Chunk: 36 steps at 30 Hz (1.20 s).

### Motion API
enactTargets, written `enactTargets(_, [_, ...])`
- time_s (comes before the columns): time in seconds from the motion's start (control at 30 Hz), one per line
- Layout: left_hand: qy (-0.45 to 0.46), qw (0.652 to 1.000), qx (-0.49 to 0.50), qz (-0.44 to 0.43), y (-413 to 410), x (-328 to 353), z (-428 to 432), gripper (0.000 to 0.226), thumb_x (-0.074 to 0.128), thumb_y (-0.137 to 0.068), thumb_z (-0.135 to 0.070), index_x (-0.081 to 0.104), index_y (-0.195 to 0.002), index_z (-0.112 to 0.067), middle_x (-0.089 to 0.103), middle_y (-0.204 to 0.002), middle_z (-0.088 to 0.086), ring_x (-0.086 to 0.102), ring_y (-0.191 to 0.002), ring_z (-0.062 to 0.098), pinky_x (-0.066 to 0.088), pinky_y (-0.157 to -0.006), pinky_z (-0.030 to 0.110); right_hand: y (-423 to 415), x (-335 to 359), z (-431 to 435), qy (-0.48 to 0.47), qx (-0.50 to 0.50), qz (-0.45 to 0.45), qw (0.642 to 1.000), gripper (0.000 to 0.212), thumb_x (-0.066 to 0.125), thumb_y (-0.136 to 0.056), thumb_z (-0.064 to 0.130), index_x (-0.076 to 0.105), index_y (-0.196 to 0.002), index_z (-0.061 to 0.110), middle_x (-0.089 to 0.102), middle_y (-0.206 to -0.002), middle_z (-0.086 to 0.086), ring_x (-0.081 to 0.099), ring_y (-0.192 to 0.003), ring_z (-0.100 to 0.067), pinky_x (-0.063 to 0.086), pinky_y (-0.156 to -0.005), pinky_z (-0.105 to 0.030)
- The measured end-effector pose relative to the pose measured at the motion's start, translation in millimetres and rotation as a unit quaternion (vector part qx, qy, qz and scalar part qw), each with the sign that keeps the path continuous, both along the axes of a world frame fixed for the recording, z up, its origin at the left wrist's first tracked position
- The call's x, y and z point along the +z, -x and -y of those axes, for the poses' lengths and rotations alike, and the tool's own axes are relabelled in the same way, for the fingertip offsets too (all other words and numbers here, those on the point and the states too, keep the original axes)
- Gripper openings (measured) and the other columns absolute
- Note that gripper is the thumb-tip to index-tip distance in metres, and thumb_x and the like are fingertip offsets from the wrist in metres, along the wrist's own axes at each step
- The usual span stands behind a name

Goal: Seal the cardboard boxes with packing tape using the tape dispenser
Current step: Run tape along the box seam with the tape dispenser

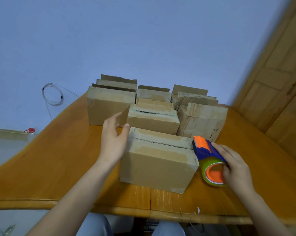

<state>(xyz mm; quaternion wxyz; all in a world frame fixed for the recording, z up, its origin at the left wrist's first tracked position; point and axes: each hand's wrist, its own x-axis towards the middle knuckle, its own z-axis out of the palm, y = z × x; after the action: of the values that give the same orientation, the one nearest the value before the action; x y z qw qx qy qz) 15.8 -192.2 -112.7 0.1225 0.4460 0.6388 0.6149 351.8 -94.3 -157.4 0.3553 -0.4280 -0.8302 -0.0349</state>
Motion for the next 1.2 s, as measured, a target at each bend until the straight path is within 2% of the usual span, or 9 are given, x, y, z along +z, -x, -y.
enactTargets(0.07, [0.032, 0.992, -0.041, -0.112, -11.2, 14.2, 0.5, 0.042, 0.048, -0.099, -0.030, 0.045, -0.140, -0.024, 0.038, -0.143, -0.003, 0.036, -0.130, 0.011, 0.033, -0.108, 0.030, 6.0, 0.0, 2.5, 0.001, 0.002, -0.006, 1.000, 0.081, 0.064, -0.070, -0.023, 0.047, -0.136, 0.019, 0.057, -0.126, -0.018, 0.051, -0.116, -0.036, 0.049, -0.077, -0.037])
enactTargets(0.13, [0.116, 0.961, -0.089, -0.236, -27.3, 24.1, -1.1, 0.045, 0.043, -0.099, -0.040, 0.043, -0.143, -0.027, 0.028, -0.155, 0.000, 0.018, -0.144, 0.018, 0.018, -0.118, 0.043, 15.4, -2.0, 4.3, -0.001, 0.000, -0.005, 1.000, 0.082, 0.066, -0.070, -0.021, 0.046, -0.137, 0.021, 0.058, -0.126, -0.016, 0.052, -0.116, -0.034, 0.051, -0.077, -0.037])
enactTargets(0.27, [0.229, 0.884, -0.170, -0.371, -56.4, 25.3, -16.1, 0.050, 0.030, -0.101, -0.049, 0.029, -0.149, -0.034, 0.001, -0.162, -0.001, -0.007, -0.149, 0.019, -0.004, -0.118, 0.041, 40.6, -7.9, 14.4, -0.007, 0.004, -0.021, 1.000, 0.083, 0.069, -0.069, -0.020, 0.046, -0.137, 0.022, 0.060, -0.122, -0.015, 0.054, -0.112, -0.032, 0.053, -0.074, -0.037])
enactTargets(0.4, [0.305, 0.818, -0.211, -0.440, -53.8, 18.7, -23.0, 0.050, 0.016, -0.104, -0.046, 0.010, -0.153, -0.038, -0.004, -0.162, -0.005, -0.009, -0.148, 0.018, -0.004, -0.119, 0.041, 64.0, -13.7, 30.6, 0.018, 0.008, -0.049, 0.999, 0.082, 0.066, -0.076, -0.015, 0.039, -0.139, 0.029, 0.057, -0.125, -0.011, 0.051, -0.115, -0.025, 0.048, -0.075, -0.027])
enactTargets(0.47, [0.316, 0.801, -0.222, -0.458, -42.8, 18.9, -21.4, 0.050, 0.012, -0.103, -0.046, 0.004, -0.152, -0.040, -0.005, -0.161, -0.008, -0.009, -0.148, 0.016, -0.004, -0.119, 0.040, 72.6, -14.6, 36.7, 0.027, 0.017, -0.061, 0.998, 0.081, 0.065, -0.080, -0.011, 0.033, -0.140, 0.034, 0.054, -0.130, -0.008, 0.046, -0.120, -0.020, 0.048, -0.077, -0.025])
enactTargets(0.63, [0.331, 0.784, -0.242, -0.465, -10.9, 19.9, -14.1, 0.049, 0.007, -0.102, -0.050, 0.000, -0.150, -0.045, -0.007, -0.160, -0.014, -0.011, -0.147, 0.011, -0.006, -0.118, 0.037, 98.2, -14.2, 50.2, 0.031, 0.052, -0.062, 0.996, 0.088, 0.062, -0.075, -0.018, 0.035, -0.144, 0.030, 0.049, -0.141, -0.002, 0.045, -0.128, -0.023, 0.050, -0.092, -0.041])
enactTargets(0.73, [0.330, 0.786, -0.239, -0.465, -6.2, 18.2, -12.8, 0.048, 0.006, -0.102, -0.049, 0.001, -0.149, -0.046, -0.005, -0.160, -0.015, -0.009, -0.148, 0.010, -0.005, -0.118, 0.036, 101.0, -15.6, 52.5, 0.059, 0.061, -0.065, 0.994, 0.086, 0.061, -0.077, -0.017, 0.034, -0.143, 0.031, 0.048, -0.141, -0.003, 0.043, -0.128, -0.023, 0.051, -0.092, -0.046])
enactTargets(1.07, [0.327, 0.789, -0.249, -0.456, -3.5, 15.4, -16.5, 0.048, 0.012, -0.102, -0.049, 0.002, -0.149, -0.047, -0.004, -0.161, -0.014, -0.008, -0.148, 0.011, -0.005, -0.118, 0.037, 89.9, -6.9, 52.7, 0.048, 0.047, 0.018, 0.998, 0.085, 0.069, -0.077, -0.010, 0.035, -0.145, 0.027, 0.048, -0.141, -0.006, 0.041, -0.124, -0.023, 0.053, -0.085, -0.044])
enactTargets(1.2, [0.327, 0.792, -0.257, -0.446, -2.2, 16.0, -15.6, 0.048, 0.013, -0.102, -0.049, 0.003, -0.150, -0.046, -0.004, -0.161, -0.014, -0.008, -0.148, 0.011, -0.006, -0.118, 0.038, 63.7, -17.4, 61.1, 0.068, 0.017, 0.044, 0.997, 0.095, 0.071, -0.069, -0.016, 0.032, -0.143, 0.031, 0.051, -0.138, -0.006, 0.048, -0.121, -0.027, 0.053, -0.084, -0.048])
